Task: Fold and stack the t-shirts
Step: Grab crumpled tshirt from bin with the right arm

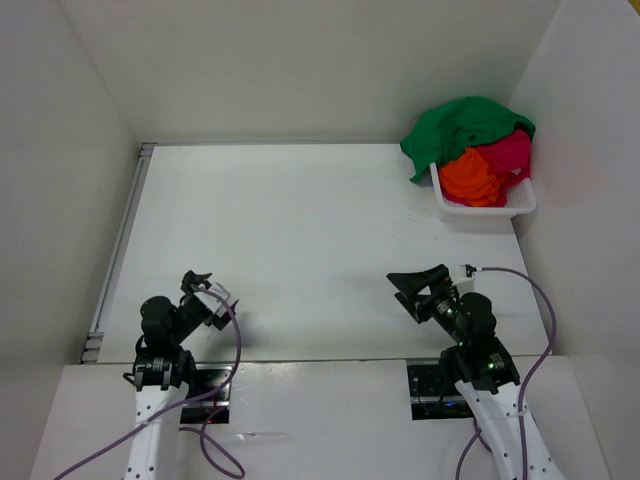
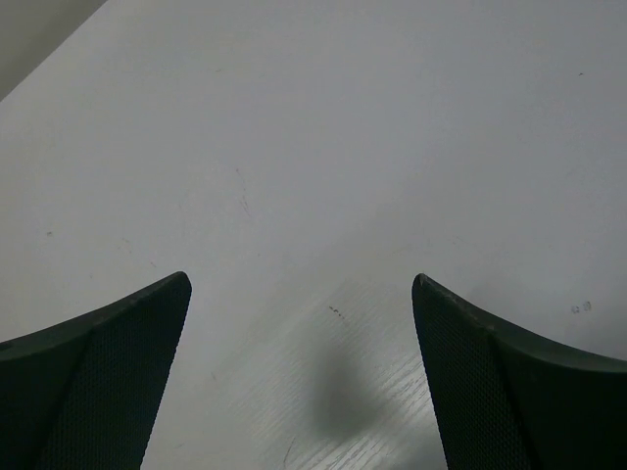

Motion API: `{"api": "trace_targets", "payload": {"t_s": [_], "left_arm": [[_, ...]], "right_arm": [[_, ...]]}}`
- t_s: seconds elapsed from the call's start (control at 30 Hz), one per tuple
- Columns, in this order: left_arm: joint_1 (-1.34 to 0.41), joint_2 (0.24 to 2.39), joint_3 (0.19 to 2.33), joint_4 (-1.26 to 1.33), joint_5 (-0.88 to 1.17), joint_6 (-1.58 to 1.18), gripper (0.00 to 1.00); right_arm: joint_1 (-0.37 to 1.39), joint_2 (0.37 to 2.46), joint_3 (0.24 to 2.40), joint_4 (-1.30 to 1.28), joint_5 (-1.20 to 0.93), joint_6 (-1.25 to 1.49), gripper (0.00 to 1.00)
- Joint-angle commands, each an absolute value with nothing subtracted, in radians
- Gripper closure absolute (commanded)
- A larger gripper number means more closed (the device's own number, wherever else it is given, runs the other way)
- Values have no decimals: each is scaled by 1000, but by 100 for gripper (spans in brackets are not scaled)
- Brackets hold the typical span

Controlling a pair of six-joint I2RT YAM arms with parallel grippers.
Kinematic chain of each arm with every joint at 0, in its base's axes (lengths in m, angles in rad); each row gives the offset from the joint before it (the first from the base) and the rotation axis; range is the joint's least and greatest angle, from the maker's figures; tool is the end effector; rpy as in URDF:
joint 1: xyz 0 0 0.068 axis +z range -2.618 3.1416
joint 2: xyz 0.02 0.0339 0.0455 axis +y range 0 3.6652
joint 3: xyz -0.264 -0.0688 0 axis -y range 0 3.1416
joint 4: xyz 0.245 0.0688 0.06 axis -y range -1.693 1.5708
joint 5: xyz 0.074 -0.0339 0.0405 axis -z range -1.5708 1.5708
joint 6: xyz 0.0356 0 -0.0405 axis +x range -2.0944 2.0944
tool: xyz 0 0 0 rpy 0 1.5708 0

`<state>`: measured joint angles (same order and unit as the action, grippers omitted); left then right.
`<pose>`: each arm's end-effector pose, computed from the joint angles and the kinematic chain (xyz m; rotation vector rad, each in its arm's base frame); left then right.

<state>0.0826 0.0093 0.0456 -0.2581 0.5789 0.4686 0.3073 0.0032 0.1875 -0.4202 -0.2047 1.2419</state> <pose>0.1012 -0.0112 0.1620 0.7275 1.5998 -0.1179 0.0852 0.0346 0.1928 0.7532 1.8505 1.2439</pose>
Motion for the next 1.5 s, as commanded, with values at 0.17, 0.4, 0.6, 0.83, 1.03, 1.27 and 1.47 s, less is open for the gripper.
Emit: {"api": "trace_targets", "payload": {"t_s": [0.17, 0.4, 0.6, 0.83, 1.03, 1.27, 1.47], "left_arm": [[89, -107, 34, -253, 663, 531, 0], [89, -107, 23, -201, 634, 531, 0], [98, -107, 32, 108, 511, 414, 0], [98, -107, 144, 127, 199, 377, 0], [89, -98, 282, -6, 166, 348, 0], [89, 194, 406, -61, 101, 357, 0], [89, 779, 810, -306, 201, 302, 0]], "right_arm": [[305, -75, 207, -494, -146, 1298, 1], [305, -61, 288, -301, -124, 1207, 1], [305, 340, 608, -327, -77, 933, 1], [314, 850, 1017, -427, 37, 626, 1], [337, 1083, 1272, -416, 193, 456, 1], [360, 1423, 1675, -448, 479, 197, 1], [399, 1702, 1886, -311, 778, -29, 1]]}}
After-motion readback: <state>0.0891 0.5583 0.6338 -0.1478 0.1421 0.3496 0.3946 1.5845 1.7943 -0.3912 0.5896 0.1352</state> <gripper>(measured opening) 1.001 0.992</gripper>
